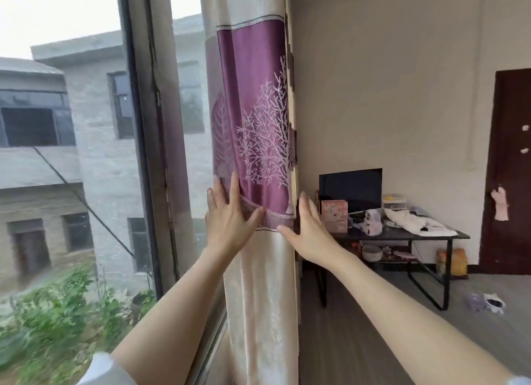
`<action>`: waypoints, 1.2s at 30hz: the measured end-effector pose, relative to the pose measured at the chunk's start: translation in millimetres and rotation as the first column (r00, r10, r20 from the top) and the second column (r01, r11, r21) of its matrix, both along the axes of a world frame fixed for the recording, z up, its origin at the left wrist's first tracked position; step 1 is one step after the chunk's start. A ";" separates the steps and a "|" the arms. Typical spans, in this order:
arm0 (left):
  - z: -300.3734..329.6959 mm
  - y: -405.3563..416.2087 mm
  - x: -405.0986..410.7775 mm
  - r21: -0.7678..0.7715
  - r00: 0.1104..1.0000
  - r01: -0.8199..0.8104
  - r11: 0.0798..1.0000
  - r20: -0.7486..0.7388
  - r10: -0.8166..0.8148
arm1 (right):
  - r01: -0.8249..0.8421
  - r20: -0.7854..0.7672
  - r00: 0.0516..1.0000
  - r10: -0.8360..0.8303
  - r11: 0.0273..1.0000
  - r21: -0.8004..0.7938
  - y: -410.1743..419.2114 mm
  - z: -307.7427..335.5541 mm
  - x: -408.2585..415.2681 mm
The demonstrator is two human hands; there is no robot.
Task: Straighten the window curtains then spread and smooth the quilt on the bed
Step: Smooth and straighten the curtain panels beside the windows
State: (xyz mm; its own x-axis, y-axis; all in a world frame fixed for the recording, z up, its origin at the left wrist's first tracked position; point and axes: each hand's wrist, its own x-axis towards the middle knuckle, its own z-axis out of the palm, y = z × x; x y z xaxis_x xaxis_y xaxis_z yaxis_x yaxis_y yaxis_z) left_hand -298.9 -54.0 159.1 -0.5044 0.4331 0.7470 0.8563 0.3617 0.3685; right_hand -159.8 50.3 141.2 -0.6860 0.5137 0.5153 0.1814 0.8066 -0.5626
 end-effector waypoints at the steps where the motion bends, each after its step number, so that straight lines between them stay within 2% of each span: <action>1: -1.5 11.5 -10.0 0.011 1.000 0.011 1.000 -0.009 -0.010 | -0.006 -0.008 1.000 0.006 0.999 -0.036 14.7 0.5 -12.7; 8: -4.7 91.2 -82.1 0.013 0.998 0.019 1.000 -0.064 -0.018 | -0.214 -0.186 0.970 0.154 0.906 -0.366 116.2 0.3 -107.2; 11: -6.5 124.4 -104.9 0.062 0.995 0.060 0.996 -0.082 -0.055 | -0.334 -0.333 0.921 0.203 0.851 -0.405 153.0 2.9 -146.1; 14: -10.1 152.6 -128.7 0.143 0.999 0.013 0.990 -0.037 -0.008 | -0.320 -0.396 0.907 0.145 0.847 -0.425 184.4 1.3 -179.4; 20: -10.2 232.4 -178.6 0.220 0.993 -0.101 0.970 -0.032 0.110 | -0.132 -0.370 0.928 -0.042 0.892 -0.433 255.8 6.5 -244.2; 22: -5.0 265.0 -196.6 0.220 0.982 -0.157 0.963 -0.067 0.175 | -0.023 -0.348 0.931 -0.113 0.932 -0.363 280.1 12.0 -264.5; 26: 8.1 329.5 -232.1 0.235 0.920 -0.265 0.935 -0.228 0.318 | 0.164 -0.372 0.900 -0.226 0.968 -0.190 332.4 24.2 -302.7; 30: 17.7 399.3 -281.9 0.268 0.851 -0.330 0.905 -0.330 0.408 | 0.256 -0.382 0.886 -0.264 0.964 -0.072 396.3 40.3 -343.8; 36: 31.1 497.6 -341.4 0.245 0.815 -0.298 0.923 -0.437 0.379 | 0.445 -0.346 0.848 -0.402 0.894 0.052 489.3 51.8 -396.0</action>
State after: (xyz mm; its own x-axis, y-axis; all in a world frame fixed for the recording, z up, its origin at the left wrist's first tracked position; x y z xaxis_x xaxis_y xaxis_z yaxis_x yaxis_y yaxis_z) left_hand -640.3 443.6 190.1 -0.1693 0.1564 0.9731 0.7736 0.6328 0.0329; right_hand -555.8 539.6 193.0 -0.2044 0.6330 0.7467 0.3501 0.7596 -0.5481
